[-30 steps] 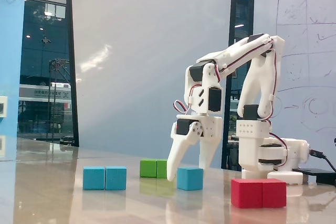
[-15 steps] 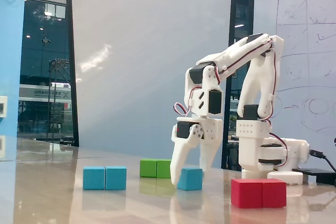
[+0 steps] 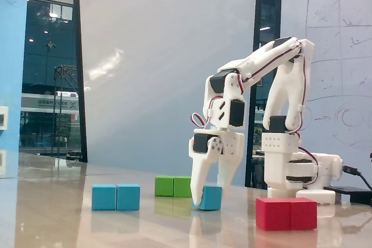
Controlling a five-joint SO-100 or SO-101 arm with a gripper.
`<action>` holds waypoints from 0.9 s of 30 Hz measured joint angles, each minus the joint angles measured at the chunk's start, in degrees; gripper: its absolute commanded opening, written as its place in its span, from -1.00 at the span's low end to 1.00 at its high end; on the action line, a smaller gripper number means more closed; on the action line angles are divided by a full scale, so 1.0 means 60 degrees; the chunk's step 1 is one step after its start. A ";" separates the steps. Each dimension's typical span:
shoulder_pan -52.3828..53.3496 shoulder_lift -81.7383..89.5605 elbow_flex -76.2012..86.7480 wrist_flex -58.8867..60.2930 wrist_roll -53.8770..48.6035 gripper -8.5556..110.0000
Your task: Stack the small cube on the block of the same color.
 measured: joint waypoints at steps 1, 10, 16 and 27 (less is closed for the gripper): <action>0.0000 0.0000 -0.0029 0.0000 0.0000 -0.72; 0.0381 -0.0015 -0.2622 0.1729 0.0000 -0.61; 0.0835 -0.0103 -0.5068 0.3047 0.0000 -0.61; 0.1714 -0.3501 -0.8599 0.3296 0.0000 -0.61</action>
